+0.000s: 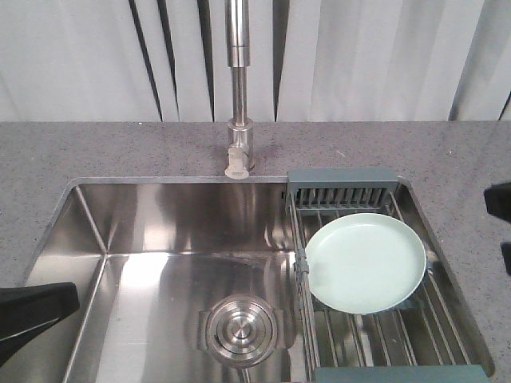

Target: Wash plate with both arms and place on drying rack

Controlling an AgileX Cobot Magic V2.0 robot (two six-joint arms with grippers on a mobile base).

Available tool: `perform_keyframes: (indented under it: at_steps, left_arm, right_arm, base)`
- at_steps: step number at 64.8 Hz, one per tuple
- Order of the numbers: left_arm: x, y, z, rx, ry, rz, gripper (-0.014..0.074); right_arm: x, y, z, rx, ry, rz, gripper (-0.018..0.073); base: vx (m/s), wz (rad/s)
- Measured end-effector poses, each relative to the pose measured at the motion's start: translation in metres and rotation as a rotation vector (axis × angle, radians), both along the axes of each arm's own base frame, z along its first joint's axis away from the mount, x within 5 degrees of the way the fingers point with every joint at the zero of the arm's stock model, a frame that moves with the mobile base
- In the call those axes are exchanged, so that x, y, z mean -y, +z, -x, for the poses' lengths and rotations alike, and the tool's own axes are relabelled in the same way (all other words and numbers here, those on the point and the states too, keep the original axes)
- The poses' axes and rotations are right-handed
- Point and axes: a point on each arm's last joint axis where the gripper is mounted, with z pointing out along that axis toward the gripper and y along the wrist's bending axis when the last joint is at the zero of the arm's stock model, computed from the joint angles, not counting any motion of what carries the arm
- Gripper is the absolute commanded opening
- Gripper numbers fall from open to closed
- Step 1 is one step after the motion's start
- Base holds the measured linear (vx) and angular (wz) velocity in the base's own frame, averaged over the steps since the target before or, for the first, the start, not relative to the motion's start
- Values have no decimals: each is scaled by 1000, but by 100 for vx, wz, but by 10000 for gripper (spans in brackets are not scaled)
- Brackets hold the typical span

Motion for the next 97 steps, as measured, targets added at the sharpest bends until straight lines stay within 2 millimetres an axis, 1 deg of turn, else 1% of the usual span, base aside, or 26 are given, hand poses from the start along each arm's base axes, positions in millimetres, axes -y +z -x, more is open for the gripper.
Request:
perform_keyframes:
  at_steps: [8,16,21,28,37,47,55,61,68,78,88,97]
  left_arm:
    - [0,1,0,2,1,6,-6]
    - [0,5,-1,17,10,56,-6]
    - [0,9,-5,22,15,89,-6]
    - [-4,20,-15,33,18,117,-6]
    - [-12,45,-39,65,30,115,-6]
    - [-27,76,-78,100,54,116,-6]
    - [-34,90,-107,111,45,121,-6]
    - [-34,94,-127,104,22,126,-6]
    - [-29,90,-152,75,-10,134,-6]
    - [-10,73,-187,7,-61,150,-6]
    - [15,46,-224,-85,-119,192,-6]
    - [39,21,-252,-146,-177,195,-3]
  right_arm:
    - [4,-16,29,17,0,-9,-6]
    - [7,-33,51,24,2,-10,-6]
    - [8,-40,62,31,4,-9,-6]
    - [10,-47,74,39,8,-9,-6]
    - [11,-47,84,69,10,-13,-6]
    - [11,-47,86,62,14,-11,-6]
    - [11,-48,87,50,17,-8,-6]
    - [11,-48,87,47,17,-7,-6]
    - [11,-49,87,46,18,-7,-6]
    - [11,-49,87,46,18,-7,-6]
    - [11,-49,87,46,18,-7,-6]
    - [11,-49,87,46,18,-7,-6]
  base:
    - [0,0]
    - [0,0]
    - [0,0]
    - [0,0]
    - [0,0]
    - [0,0]
    - [0,0]
    - [0,0]
    - [0,0]
    - [0,0]
    - [0,0]
    - [0,0]
